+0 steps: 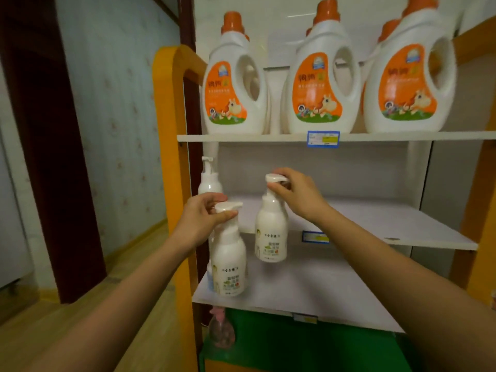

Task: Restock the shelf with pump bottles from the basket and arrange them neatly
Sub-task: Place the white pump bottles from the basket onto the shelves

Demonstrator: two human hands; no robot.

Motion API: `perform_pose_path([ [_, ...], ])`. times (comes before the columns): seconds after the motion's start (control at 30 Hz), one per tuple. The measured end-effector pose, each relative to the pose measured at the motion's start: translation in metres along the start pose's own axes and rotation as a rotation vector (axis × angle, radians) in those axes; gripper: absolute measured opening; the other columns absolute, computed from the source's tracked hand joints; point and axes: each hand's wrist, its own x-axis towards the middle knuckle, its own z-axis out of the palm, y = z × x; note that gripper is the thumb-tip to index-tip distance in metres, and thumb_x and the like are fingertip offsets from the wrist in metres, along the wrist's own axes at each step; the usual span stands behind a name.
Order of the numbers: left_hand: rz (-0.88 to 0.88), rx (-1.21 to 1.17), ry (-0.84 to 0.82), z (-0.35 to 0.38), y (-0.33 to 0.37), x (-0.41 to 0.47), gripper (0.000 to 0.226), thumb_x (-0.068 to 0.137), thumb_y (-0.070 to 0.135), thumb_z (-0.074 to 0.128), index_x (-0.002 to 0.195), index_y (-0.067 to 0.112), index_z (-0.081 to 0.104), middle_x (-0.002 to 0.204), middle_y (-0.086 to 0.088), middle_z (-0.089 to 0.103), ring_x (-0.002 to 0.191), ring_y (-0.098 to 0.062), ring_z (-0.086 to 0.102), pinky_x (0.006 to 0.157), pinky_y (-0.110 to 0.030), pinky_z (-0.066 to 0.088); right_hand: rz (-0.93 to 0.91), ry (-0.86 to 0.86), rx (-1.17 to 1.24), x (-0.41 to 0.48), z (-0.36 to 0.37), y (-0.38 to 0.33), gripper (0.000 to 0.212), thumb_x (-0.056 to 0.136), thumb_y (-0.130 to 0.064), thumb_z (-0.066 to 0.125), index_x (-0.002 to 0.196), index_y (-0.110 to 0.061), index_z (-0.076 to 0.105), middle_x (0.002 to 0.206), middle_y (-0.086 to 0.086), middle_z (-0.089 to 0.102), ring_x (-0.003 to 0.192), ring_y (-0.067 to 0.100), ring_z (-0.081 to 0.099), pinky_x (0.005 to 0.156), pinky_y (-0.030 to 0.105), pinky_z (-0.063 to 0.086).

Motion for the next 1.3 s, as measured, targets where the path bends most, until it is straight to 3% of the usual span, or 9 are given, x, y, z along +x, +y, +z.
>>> perform_pose_path([
  [0.13, 0.015, 0.046, 0.035, -0.012, -0.003, 0.018, 0.041, 0.077, 0.012, 0.068, 0.115, 0.006, 0.055, 0.102, -0.007, 0.062, 0.093, -0.02, 0.06, 0.069, -0.017, 0.048, 0.019, 0.061, 0.021, 0.043, 0.027, 0.0, 0.033, 0.089, -0.027, 0.055, 0.117, -0.011, 0.056, 0.117, 0.015, 0.062, 0.105, 0.029, 0.058, 0.094, 0.044, 0.047],
  [0.57, 0.025, 0.043, 0.082, -0.037, -0.012, 0.052, 0.043, 0.076, 0.015, 0.068, 0.116, 0.006, 0.056, 0.106, -0.009, 0.064, 0.082, -0.009, 0.059, 0.062, -0.018, 0.046, -0.051, 0.08, -0.021, 0.113, 0.075, 0.021, 0.033, 0.086, -0.033, 0.055, 0.113, -0.016, 0.058, 0.113, 0.014, 0.064, 0.1, 0.032, 0.059, 0.089, 0.048, 0.049],
  [0.83, 0.028, 0.023, 0.102, -0.032, -0.014, 0.056, 0.044, 0.076, 0.018, 0.069, 0.116, 0.008, 0.057, 0.105, -0.006, 0.064, 0.088, -0.011, 0.06, 0.068, -0.02, 0.049, -0.047, 0.041, 0.004, 0.134, 0.08, 0.041, 0.035, 0.087, -0.026, 0.056, 0.119, -0.011, 0.053, 0.119, 0.019, 0.058, 0.106, 0.033, 0.057, 0.095, 0.047, 0.047],
  [0.97, 0.016, 0.03, 0.102, -0.026, -0.01, 0.051, 0.044, 0.075, 0.018, 0.07, 0.116, 0.009, 0.058, 0.106, -0.005, 0.063, 0.095, -0.017, 0.06, 0.074, -0.022, 0.051, -0.028, -0.04, -0.086, 0.121, 0.076, 0.038, 0.052, 0.09, -0.027, 0.05, 0.138, -0.02, 0.031, 0.14, 0.014, 0.04, 0.127, 0.031, 0.041, 0.107, 0.044, 0.034],
  [1.03, 0.014, 0.027, 0.095, -0.023, -0.005, 0.047, 0.043, 0.075, 0.017, 0.069, 0.116, 0.009, 0.057, 0.107, -0.005, 0.062, 0.097, -0.018, 0.06, 0.079, -0.025, 0.051, -0.089, 0.154, -0.107, 0.088, 0.072, 0.035, 0.056, 0.091, -0.025, 0.049, 0.141, -0.021, 0.024, 0.145, 0.008, 0.035, 0.132, 0.025, 0.032, 0.11, 0.042, 0.027],
  [1.1, 0.023, 0.033, 0.088, -0.019, 0.0, 0.043, 0.043, 0.075, 0.017, 0.07, 0.115, 0.01, 0.057, 0.106, -0.003, 0.062, 0.097, -0.018, 0.06, 0.079, -0.026, 0.051, -0.158, 0.369, 0.062, 0.037, 0.071, 0.036, 0.043, 0.092, -0.018, 0.049, 0.133, -0.018, 0.038, 0.133, 0.003, 0.048, 0.123, 0.017, 0.042, 0.104, 0.036, 0.036],
  [1.13, 0.032, 0.034, 0.081, -0.017, 0.002, 0.042, 0.043, 0.074, 0.018, 0.07, 0.115, 0.01, 0.057, 0.105, -0.003, 0.062, 0.096, -0.017, 0.06, 0.079, -0.025, 0.052, -0.143, 0.353, 0.168, 0.011, 0.07, 0.038, 0.036, 0.092, -0.017, 0.049, 0.128, -0.019, 0.044, 0.124, 0.0, 0.052, 0.116, 0.013, 0.047, 0.097, 0.03, 0.04],
  [1.2, 0.044, 0.024, 0.056, -0.01, 0.009, 0.041, 0.042, 0.074, 0.018, 0.07, 0.113, 0.01, 0.058, 0.105, -0.005, 0.064, 0.096, -0.018, 0.061, 0.079, -0.027, 0.052, -0.006, 0.079, 0.332, -0.039, 0.071, 0.041, 0.036, 0.09, -0.025, 0.054, 0.125, -0.023, 0.045, 0.118, -0.007, 0.052, 0.11, 0.009, 0.051, 0.086, 0.02, 0.043],
  [1.3, 0.039, -0.038, 0.001, 0.004, 0.02, 0.041, 0.042, 0.073, 0.018, 0.071, 0.113, 0.01, 0.058, 0.107, -0.006, 0.066, 0.097, -0.016, 0.062, 0.081, -0.029, 0.053, 0.182, -0.287, 0.447, -0.075, 0.078, 0.044, 0.066, 0.075, -0.035, 0.071, 0.131, -0.029, 0.036, 0.124, -0.012, 0.049, 0.112, 0.007, 0.052, 0.09, 0.025, 0.048],
])
